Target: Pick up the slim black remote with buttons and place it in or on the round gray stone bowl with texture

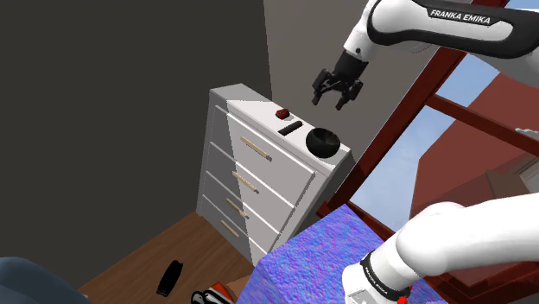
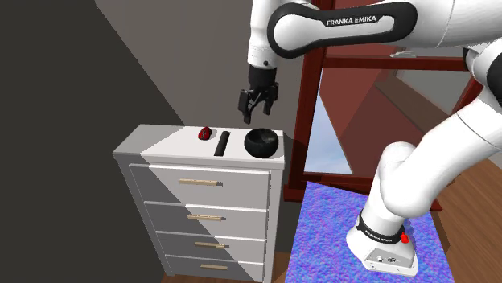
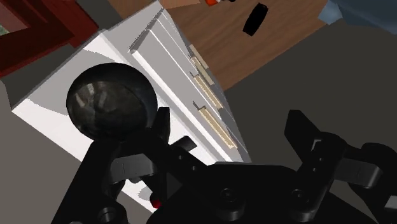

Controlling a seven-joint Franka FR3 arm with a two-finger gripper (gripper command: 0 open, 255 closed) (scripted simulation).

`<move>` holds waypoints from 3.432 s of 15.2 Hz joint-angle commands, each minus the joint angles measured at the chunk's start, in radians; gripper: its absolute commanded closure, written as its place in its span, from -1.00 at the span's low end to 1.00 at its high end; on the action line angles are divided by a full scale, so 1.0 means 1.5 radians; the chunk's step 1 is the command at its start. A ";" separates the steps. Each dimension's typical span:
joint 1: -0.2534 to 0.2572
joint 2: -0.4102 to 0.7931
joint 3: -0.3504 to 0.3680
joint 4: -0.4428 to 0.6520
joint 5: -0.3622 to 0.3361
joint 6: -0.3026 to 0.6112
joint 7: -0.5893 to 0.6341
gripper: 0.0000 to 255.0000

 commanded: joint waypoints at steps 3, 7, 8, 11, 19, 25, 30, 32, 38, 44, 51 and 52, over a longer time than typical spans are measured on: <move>-0.019 0.107 -0.002 0.054 0.010 0.034 0.062 -1.00; -0.035 0.208 -0.009 0.112 0.021 0.059 0.119 -1.00; -0.038 0.233 -0.011 0.128 0.024 0.064 0.133 -1.00; -0.049 0.308 -0.020 0.178 0.035 0.075 0.172 -1.00; -0.079 0.501 -0.050 0.326 0.077 0.084 0.265 -1.00; -0.110 0.643 -0.071 0.449 0.117 0.075 0.329 -1.00; -0.128 0.715 -0.079 0.508 0.139 0.075 0.362 -1.00; -0.126 0.719 -0.078 0.496 0.141 0.090 0.360 -1.00; -0.122 0.729 -0.075 0.472 0.144 0.125 0.357 -1.00; -0.122 0.729 -0.075 0.472 0.144 0.125 0.357 -1.00; -0.122 0.726 -0.075 0.466 0.145 0.127 0.356 1.00; -0.121 0.725 -0.075 0.464 0.145 0.129 0.357 1.00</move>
